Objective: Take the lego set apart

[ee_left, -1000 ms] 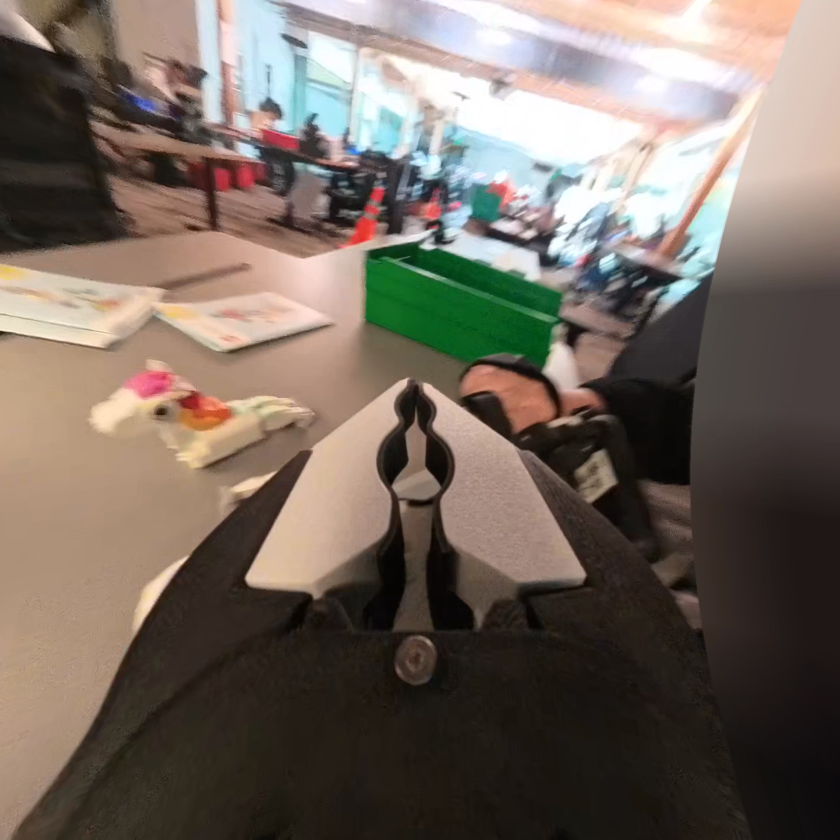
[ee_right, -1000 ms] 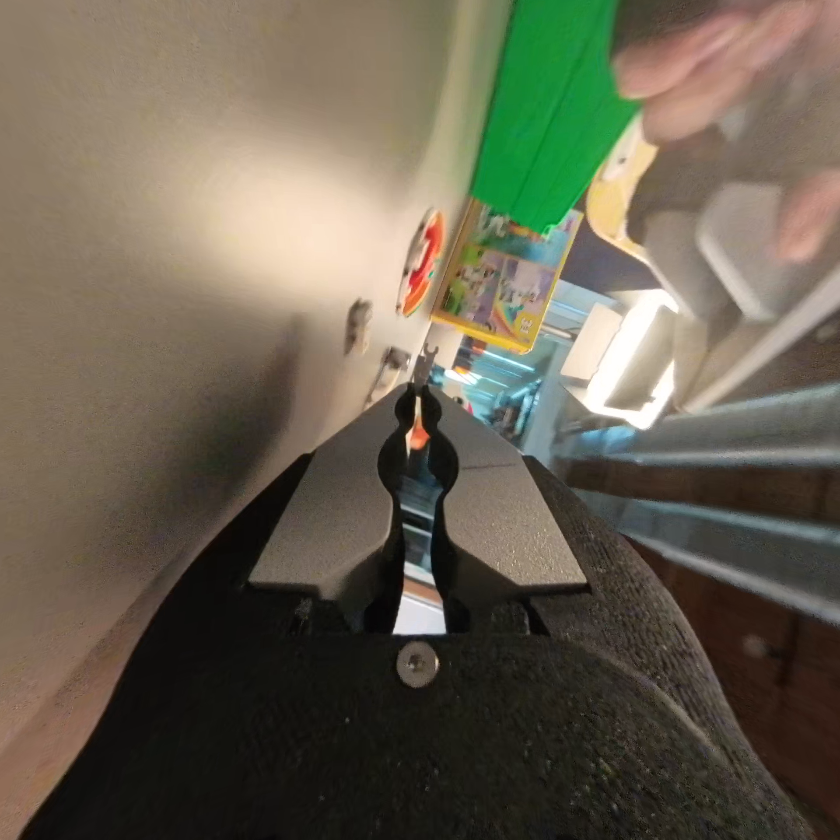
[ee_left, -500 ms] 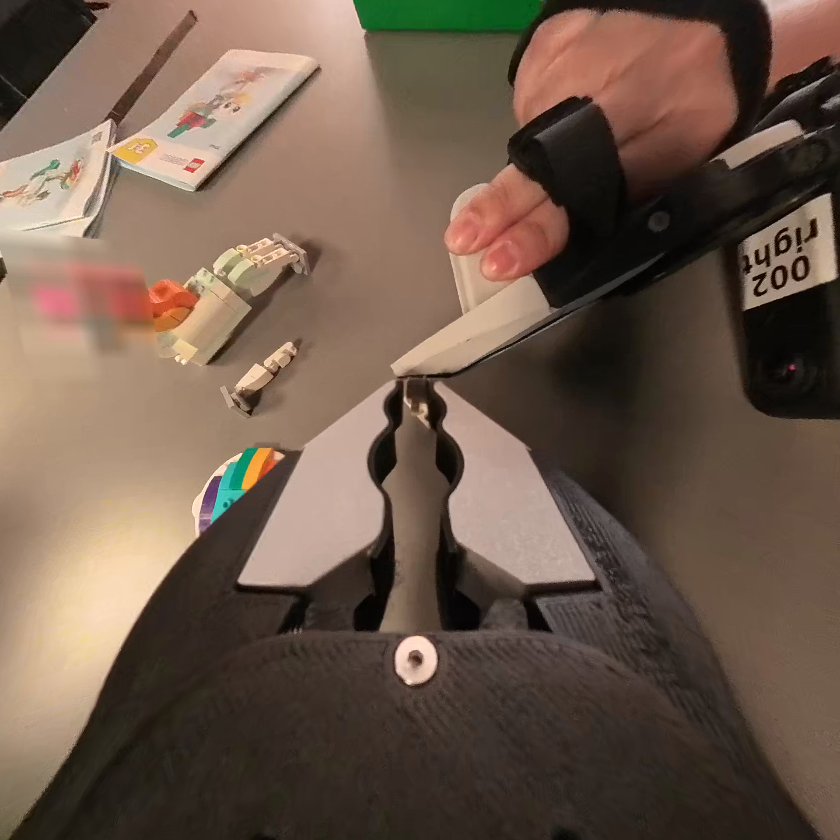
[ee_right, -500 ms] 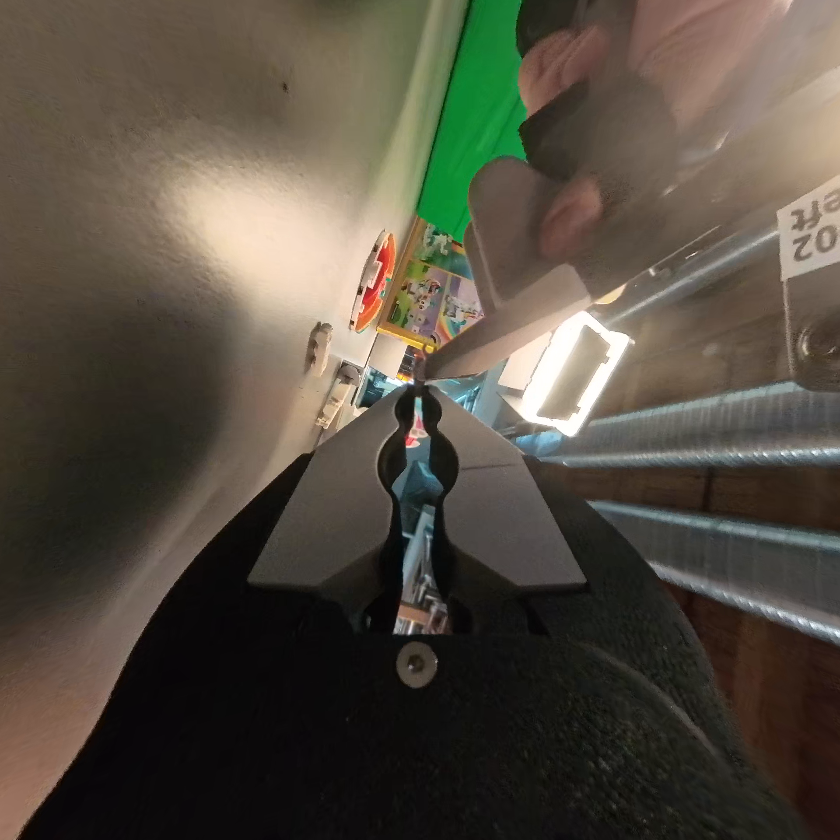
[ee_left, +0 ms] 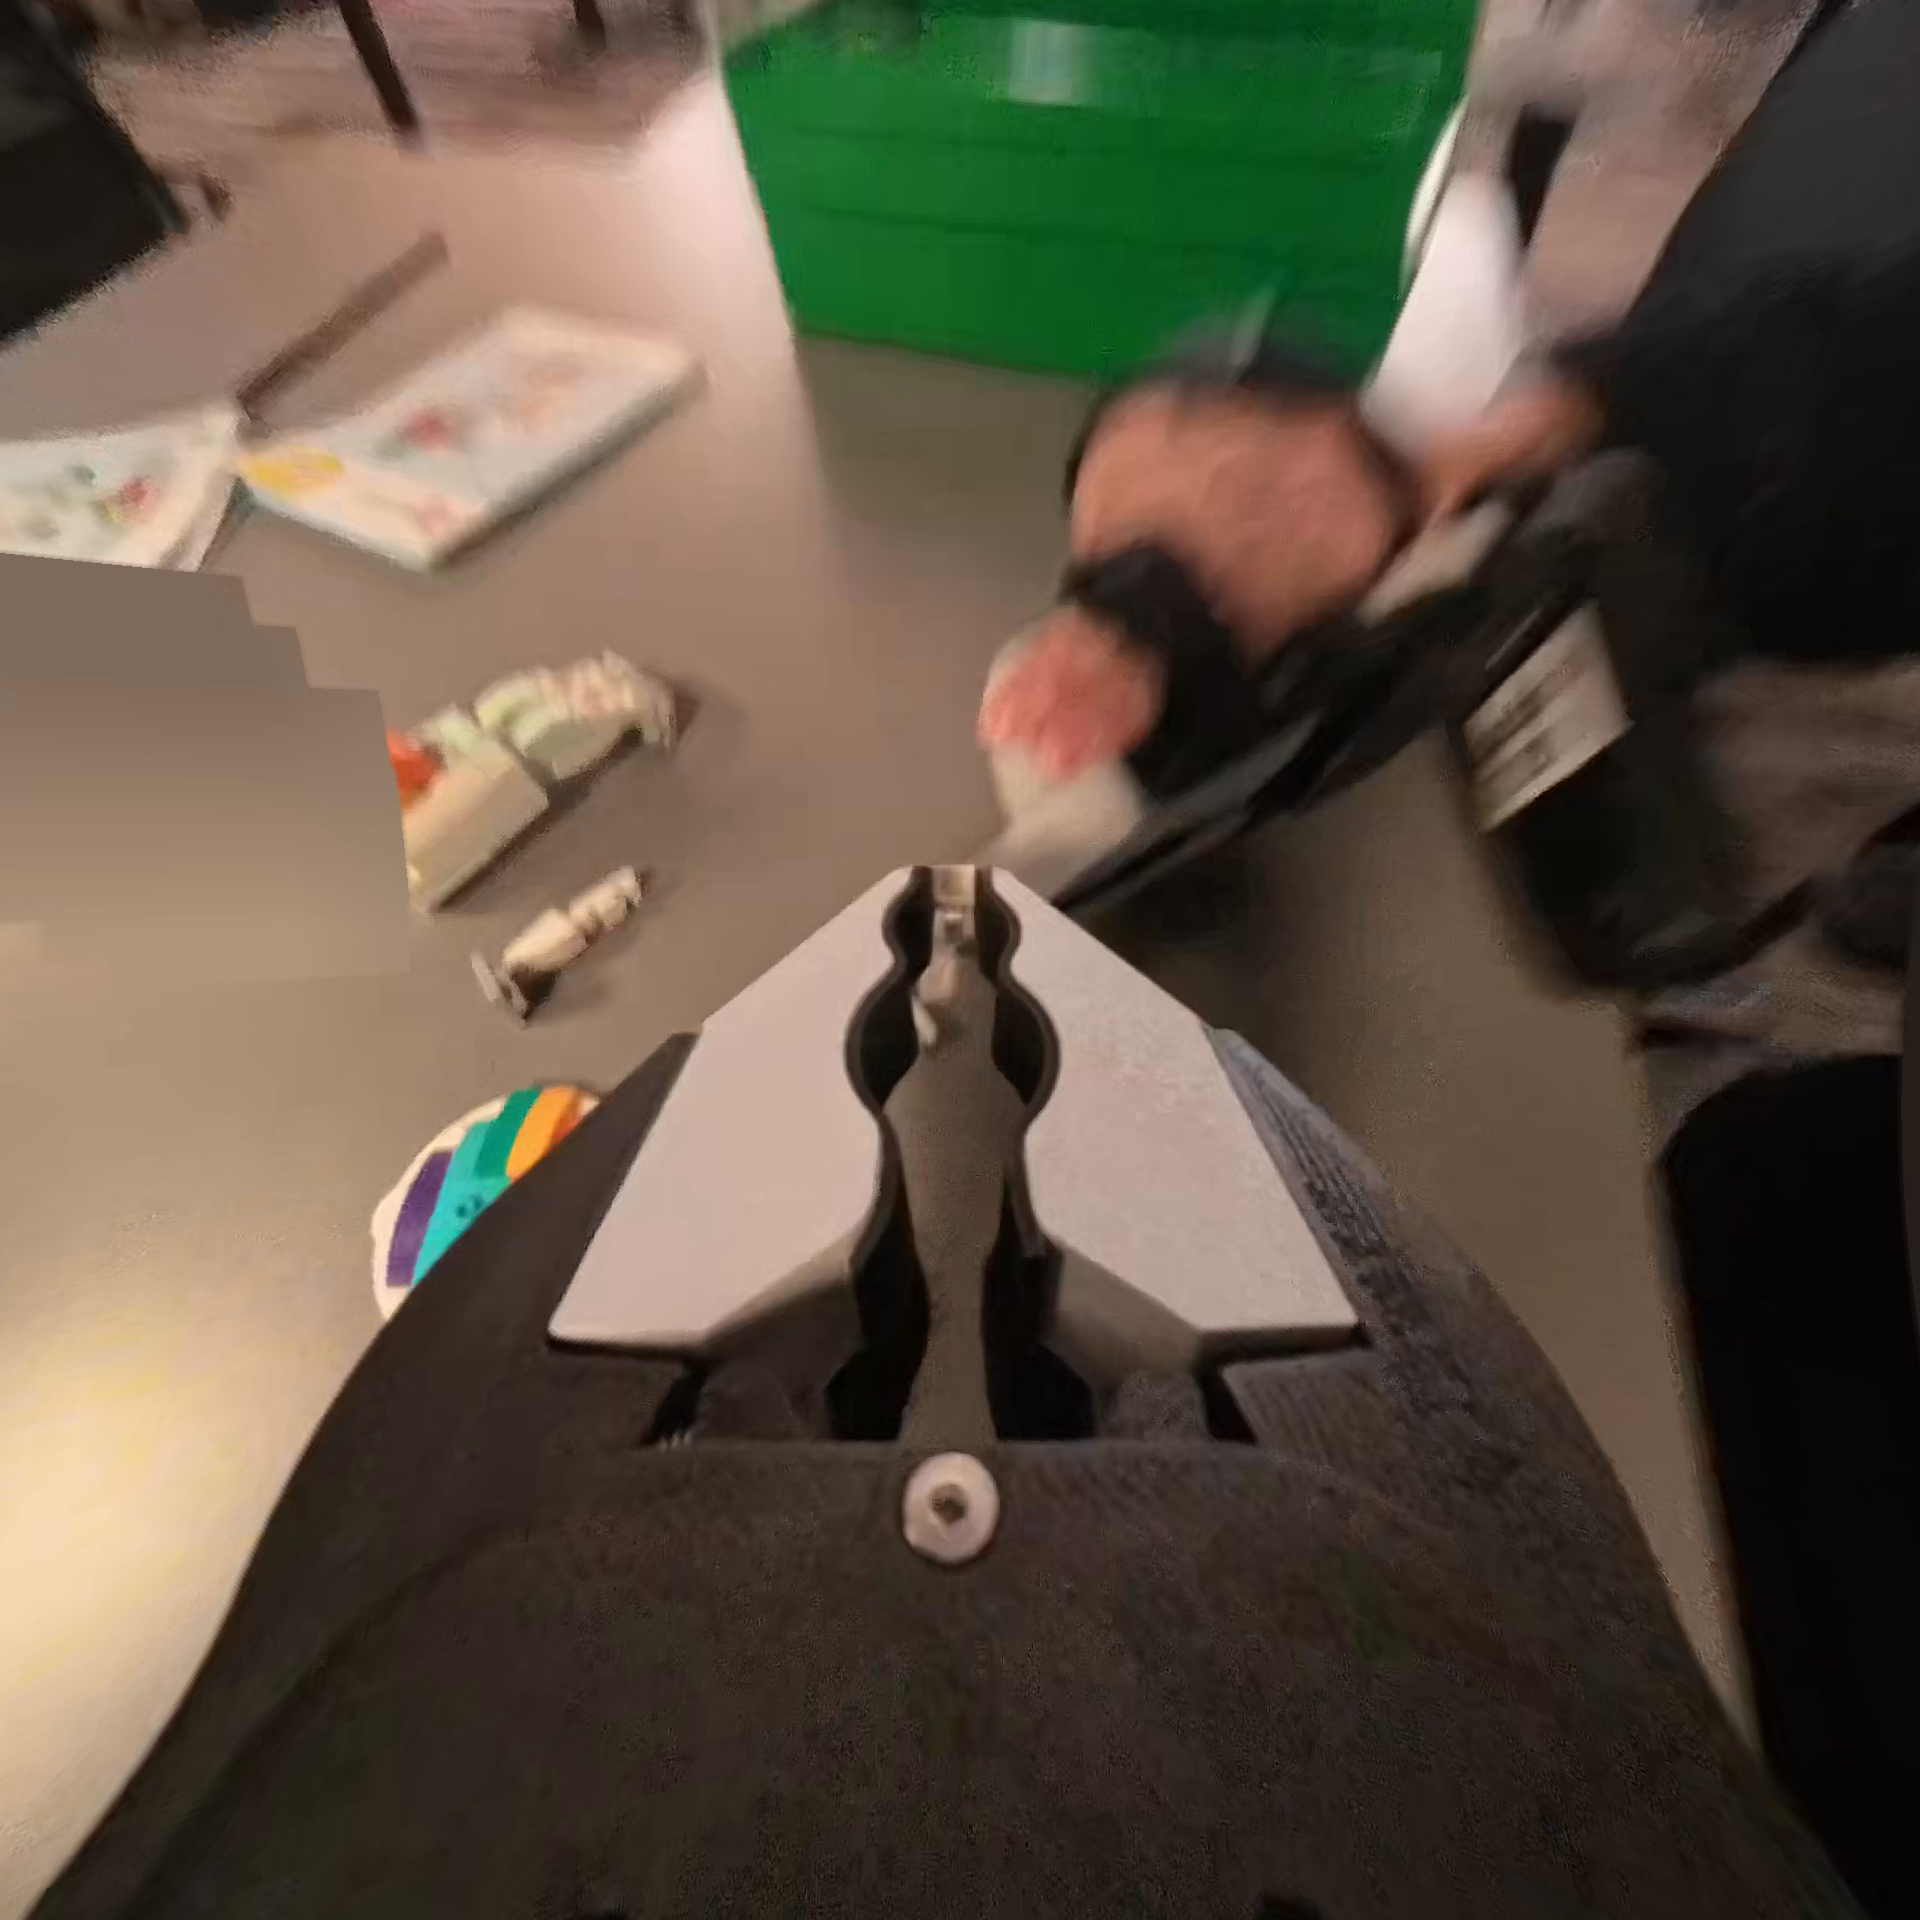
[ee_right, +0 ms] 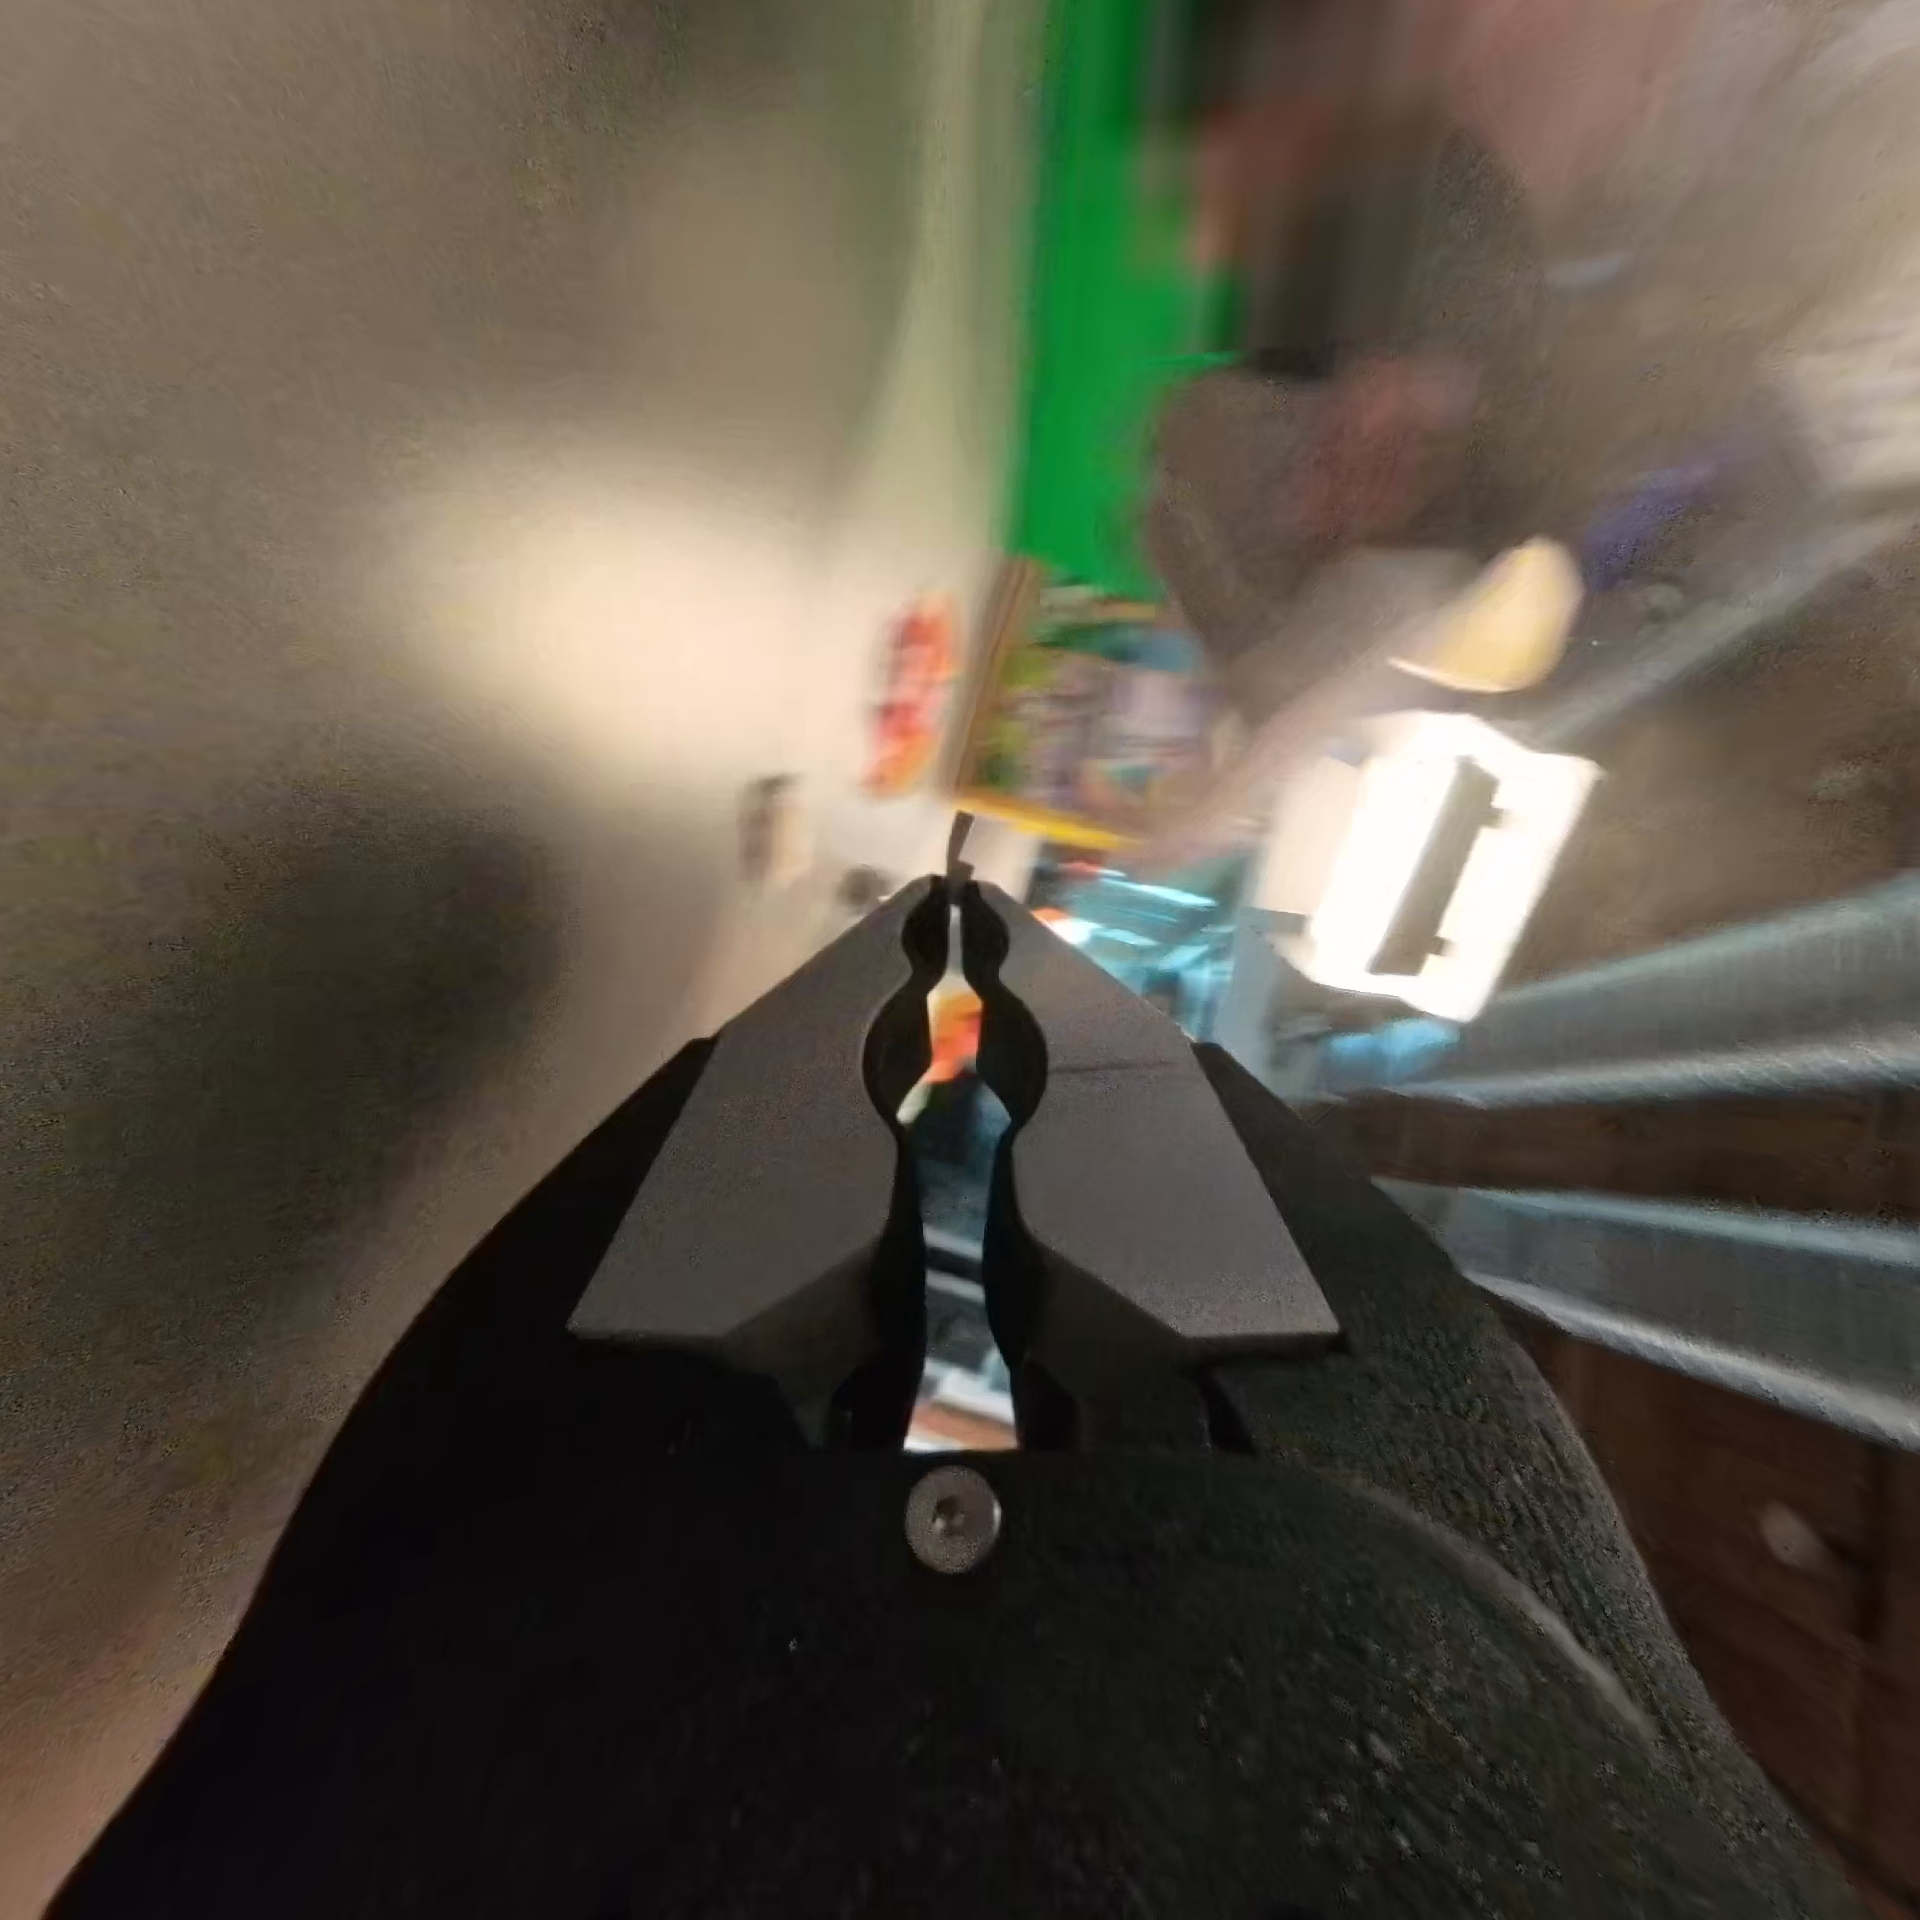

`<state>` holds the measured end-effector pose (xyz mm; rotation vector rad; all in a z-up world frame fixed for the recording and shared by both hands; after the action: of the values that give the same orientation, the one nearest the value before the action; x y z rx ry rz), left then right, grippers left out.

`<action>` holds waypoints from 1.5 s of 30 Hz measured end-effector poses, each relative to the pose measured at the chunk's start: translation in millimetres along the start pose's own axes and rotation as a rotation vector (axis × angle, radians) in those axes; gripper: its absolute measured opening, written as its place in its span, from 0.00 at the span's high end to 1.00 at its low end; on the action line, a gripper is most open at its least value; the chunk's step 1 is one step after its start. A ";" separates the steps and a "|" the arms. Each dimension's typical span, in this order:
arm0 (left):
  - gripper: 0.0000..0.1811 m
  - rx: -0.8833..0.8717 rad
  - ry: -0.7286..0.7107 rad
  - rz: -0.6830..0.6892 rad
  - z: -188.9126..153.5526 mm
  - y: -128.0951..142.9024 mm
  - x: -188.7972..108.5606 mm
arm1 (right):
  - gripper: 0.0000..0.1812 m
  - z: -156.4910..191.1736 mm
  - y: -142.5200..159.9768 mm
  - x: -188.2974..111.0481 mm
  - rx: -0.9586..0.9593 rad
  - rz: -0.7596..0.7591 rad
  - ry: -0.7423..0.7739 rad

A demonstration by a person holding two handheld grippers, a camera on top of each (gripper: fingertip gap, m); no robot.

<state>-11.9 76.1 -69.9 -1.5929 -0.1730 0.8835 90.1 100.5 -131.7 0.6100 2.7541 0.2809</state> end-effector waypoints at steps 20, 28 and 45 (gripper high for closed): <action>0.96 -0.372 -0.874 0.101 100.4 16.7 -215.6 | 0.99 -21.8 24.0 -4.0 0.214 0.001 0.263; 0.96 -0.702 -0.654 0.565 191.0 97.7 -205.4 | 0.99 -24.6 41.7 -4.9 0.504 -0.046 0.284; 0.67 -0.871 -0.746 0.350 219.0 90.2 -188.8 | 0.99 -27.1 62.6 -3.4 0.756 -0.077 0.277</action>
<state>-311.7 118.1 -60.5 -2.0254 -0.9274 1.8227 107.6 151.4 -89.7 0.6632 3.1024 -0.7864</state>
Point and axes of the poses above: each gripper's, where its closed fingertips meet, x out along the fingers, y out of its underside, z = x × y across the jaws, the point moved 7 cm from there along -x, back along the fingers, and after that the axes turned 3 degrees about -y, right-handed, at the moved point
